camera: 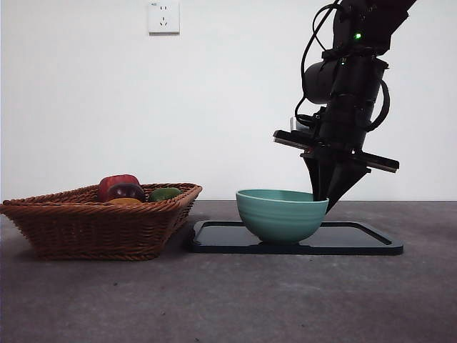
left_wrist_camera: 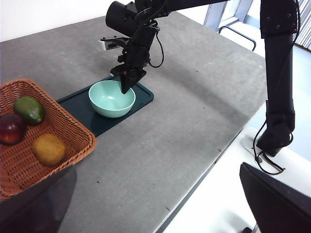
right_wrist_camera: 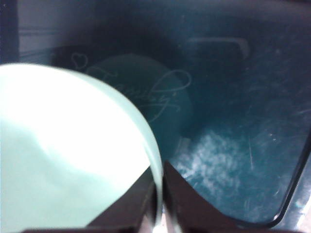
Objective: Pick up the wifruite, put it on the bowl, pick up the plate, put it on desk
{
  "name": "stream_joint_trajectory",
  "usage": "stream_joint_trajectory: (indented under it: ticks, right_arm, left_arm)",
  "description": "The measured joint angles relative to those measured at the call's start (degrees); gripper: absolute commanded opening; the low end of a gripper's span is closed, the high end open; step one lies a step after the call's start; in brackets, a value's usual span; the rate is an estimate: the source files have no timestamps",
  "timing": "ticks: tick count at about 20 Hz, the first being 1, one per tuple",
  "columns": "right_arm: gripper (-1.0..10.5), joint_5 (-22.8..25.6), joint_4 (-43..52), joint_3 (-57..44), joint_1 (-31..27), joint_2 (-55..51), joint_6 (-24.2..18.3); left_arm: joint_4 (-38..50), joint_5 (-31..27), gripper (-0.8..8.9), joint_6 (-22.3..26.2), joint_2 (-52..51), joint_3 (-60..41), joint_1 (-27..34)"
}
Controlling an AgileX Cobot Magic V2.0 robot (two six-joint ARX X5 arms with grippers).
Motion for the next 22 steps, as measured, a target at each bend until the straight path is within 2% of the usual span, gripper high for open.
stream_joint_trajectory:
  ticks: [4, 9, 12, 17, 22]
  right_arm:
    - [0.0, 0.1, -1.0, 0.0, 0.0, -2.0, 0.0]
    - [0.0, 0.7, -9.5, 0.2, 0.1, -9.6, -2.5]
    - [0.0, 3.9, -12.9, -2.0, 5.0, -13.9, -4.3]
    - [0.0, 3.6, -9.6, -11.1, 14.6, -22.3, -4.9]
    - [0.0, 3.7, -2.9, -23.7, 18.4, -23.5, -4.5]
  left_arm:
    - [0.0, 0.0, 5.63, 0.0, 0.0, 0.0, 0.0]
    - [0.0, 0.0, 5.63, 0.0, 0.0, 0.0, 0.0]
    - [0.0, 0.0, 5.63, 0.0, 0.0, 0.0, 0.0]
    - [0.0, 0.0, 5.63, 0.0, 0.0, 0.0, 0.0]
    - [0.0, 0.0, 5.63, 0.0, 0.0, 0.0, 0.0]
